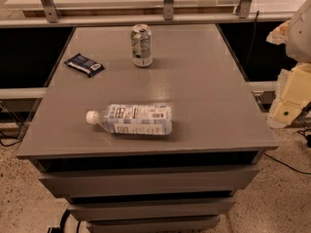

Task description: Move blue plastic bottle near rxbar blueberry

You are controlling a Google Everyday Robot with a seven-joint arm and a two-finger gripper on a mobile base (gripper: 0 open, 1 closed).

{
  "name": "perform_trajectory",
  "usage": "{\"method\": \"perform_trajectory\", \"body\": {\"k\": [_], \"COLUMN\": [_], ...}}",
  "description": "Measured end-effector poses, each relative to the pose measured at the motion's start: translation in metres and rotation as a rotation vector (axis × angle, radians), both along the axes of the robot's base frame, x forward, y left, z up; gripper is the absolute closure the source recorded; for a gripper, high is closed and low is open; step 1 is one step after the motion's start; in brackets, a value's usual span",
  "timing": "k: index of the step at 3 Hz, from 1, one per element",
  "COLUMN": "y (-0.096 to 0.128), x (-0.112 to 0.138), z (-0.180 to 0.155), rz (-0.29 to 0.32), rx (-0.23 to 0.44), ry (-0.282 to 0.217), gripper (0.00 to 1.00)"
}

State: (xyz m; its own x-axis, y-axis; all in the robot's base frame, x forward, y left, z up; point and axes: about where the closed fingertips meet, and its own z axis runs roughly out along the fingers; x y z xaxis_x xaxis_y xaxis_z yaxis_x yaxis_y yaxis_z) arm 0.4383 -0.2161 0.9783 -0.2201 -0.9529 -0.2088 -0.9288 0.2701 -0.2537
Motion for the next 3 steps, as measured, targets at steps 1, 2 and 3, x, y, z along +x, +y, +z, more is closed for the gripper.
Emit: {"method": "perform_trajectory", "body": {"k": [1, 2, 3], "y": [0.000, 0.028, 0.080], "x": [0.000, 0.010, 0.023], "z": [0.000, -0.012, -0.038], "rz": [0.000, 0.002, 0.056], "rx": [0.000, 0.059, 0.109], "ry": [0.000, 0.018, 0.068], "gripper": [0.00, 0.00, 0.00]}}
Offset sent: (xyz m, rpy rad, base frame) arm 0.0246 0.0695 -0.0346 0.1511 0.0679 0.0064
